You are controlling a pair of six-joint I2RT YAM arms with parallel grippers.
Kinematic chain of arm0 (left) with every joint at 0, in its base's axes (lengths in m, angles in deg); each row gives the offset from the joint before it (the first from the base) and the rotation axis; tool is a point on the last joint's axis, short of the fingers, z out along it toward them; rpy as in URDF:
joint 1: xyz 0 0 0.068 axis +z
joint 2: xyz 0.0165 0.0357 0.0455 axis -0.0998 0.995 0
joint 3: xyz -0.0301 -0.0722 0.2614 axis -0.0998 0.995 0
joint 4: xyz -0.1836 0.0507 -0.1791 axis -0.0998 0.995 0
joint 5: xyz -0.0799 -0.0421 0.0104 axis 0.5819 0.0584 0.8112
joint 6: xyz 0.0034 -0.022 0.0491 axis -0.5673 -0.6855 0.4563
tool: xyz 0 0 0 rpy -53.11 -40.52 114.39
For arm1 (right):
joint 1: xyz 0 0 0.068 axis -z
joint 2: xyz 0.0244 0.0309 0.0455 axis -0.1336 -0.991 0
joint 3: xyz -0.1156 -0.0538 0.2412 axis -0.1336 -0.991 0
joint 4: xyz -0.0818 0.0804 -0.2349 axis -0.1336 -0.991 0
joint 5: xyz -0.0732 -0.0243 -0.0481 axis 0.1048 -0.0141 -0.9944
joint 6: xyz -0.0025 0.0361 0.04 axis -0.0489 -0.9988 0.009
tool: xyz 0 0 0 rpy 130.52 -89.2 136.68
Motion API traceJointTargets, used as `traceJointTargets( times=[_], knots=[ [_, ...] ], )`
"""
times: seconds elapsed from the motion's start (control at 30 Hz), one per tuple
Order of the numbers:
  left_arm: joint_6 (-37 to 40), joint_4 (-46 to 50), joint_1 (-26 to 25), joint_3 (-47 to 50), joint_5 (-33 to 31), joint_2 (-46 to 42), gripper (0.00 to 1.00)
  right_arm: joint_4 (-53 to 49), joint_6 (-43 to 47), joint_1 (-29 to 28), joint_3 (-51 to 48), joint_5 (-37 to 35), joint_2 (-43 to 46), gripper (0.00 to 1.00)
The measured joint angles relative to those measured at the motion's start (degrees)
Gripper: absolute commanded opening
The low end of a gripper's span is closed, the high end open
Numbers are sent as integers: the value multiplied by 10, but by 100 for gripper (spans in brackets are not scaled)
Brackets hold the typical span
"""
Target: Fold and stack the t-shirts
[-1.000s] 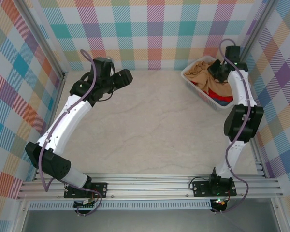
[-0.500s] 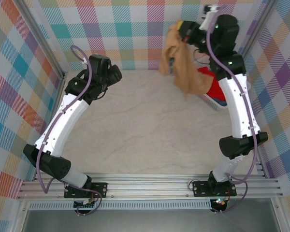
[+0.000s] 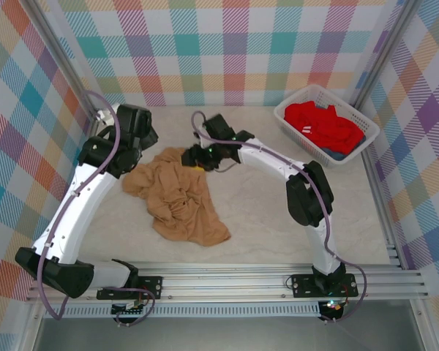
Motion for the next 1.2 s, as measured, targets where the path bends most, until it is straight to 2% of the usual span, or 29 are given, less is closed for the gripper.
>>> traceJointTargets(
  times=[0.1, 0.2, 0.33, 0.53, 0.63, 0.77, 0.83, 0.87, 0.93, 0.97, 1.07, 1.2],
  knots=[
    [-12, 16, 17, 59, 43, 0, 79, -20, 20, 11, -100, -21, 57, 46],
    [-30, 23, 48, 128, 98, 4, 75, -43, 56, 12, -196, -49, 145, 50],
    [-54, 31, 78, 199, 153, 18, 73, -87, 101, -44, -276, -62, 222, 52],
    [-72, 24, 88, 234, 189, 49, 71, -146, 137, -145, -304, -65, 169, 54],
    [-78, 14, 103, 245, 198, 54, 72, -159, 136, -156, -307, -90, 140, 58],
    [-82, -6, 120, 261, 218, 54, 73, -177, 134, -154, -298, -128, 115, 55],
    [-86, -21, 133, 276, 237, 54, 74, -187, 130, -151, -285, -136, 96, 43],
    [-88, -26, 139, 282, 244, 53, 74, -192, 129, -150, -277, -136, 90, 34],
    [-95, -36, 156, 295, 261, 53, 74, -190, 118, -141, -266, -137, 78, 7],
    [-98, -38, 162, 297, 267, 53, 74, -188, 115, -137, -264, -138, 75, 0],
    [-101, -47, 173, 299, 278, 50, 74, -186, 102, -104, -264, -151, 79, 0],
    [-111, -51, 175, 299, 289, 37, 74, -197, 106, -3, -247, -201, 98, 0]
  ],
)
